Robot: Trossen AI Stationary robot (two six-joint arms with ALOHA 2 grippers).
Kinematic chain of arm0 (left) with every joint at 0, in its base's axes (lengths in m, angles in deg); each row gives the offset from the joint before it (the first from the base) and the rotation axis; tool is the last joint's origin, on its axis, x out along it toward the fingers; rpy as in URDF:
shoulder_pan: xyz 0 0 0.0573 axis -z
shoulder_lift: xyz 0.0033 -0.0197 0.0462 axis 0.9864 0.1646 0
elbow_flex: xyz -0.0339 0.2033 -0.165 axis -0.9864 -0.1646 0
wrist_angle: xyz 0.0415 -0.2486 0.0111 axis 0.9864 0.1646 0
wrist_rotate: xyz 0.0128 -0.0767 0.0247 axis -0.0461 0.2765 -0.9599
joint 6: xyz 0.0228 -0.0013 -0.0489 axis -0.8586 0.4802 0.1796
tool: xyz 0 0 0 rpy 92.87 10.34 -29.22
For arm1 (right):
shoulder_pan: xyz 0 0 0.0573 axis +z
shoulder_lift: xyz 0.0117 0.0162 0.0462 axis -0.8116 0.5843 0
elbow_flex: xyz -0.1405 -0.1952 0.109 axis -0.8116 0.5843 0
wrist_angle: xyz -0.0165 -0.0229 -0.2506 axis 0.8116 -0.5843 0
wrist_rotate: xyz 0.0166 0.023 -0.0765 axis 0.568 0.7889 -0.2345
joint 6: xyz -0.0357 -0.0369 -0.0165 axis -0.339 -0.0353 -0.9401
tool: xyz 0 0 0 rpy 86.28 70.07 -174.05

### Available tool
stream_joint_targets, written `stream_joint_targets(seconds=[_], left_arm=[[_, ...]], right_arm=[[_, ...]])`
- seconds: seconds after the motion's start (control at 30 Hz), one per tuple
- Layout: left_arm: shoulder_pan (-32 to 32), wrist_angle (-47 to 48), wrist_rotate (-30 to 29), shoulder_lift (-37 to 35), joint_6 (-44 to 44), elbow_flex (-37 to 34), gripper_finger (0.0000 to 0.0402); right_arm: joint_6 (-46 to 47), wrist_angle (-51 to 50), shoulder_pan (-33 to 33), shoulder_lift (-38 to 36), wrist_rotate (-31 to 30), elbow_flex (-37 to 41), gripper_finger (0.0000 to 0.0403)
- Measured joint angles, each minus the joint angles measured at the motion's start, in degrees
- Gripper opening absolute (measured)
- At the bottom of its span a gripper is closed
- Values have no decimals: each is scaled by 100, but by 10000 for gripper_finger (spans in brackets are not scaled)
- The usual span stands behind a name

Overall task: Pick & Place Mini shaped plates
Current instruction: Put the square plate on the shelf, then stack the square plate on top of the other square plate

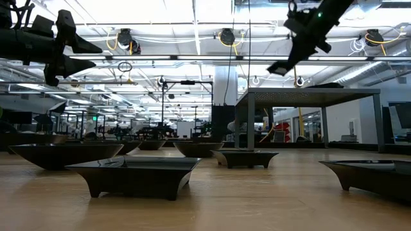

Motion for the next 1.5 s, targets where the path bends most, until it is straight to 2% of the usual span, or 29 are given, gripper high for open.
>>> stream_joint_targets(seconds=[0.17,0.3,0.6,0.77,1.1,1.17,1.3,1.37,1.5], left_arm=[[-1,0,0,-1,0,0,230],[0,0,0,0,0,-1,230],[0,-2,0,-2,0,0,230],[0,0,0,-2,0,0,230],[0,0,0,0,0,0,230],[-1,-1,0,-1,0,0,230],[0,0,2,0,0,0,230],[0,-2,0,-2,0,0,230],[0,-1,0,0,0,-1,230]], right_arm=[[319,-18,-816,175,234,-26,0],[460,-174,-1094,324,499,-27,0],[568,-155,-1138,619,491,-27,4],[566,-138,-1136,679,60,-27,27],[356,203,-1110,395,110,-27,82],[354,401,-1069,243,469,-27,92],[353,738,-796,-37,1841,-27,99],[362,666,-512,-121,2310,-27,98],[585,-140,474,-119,2369,-27,97]])
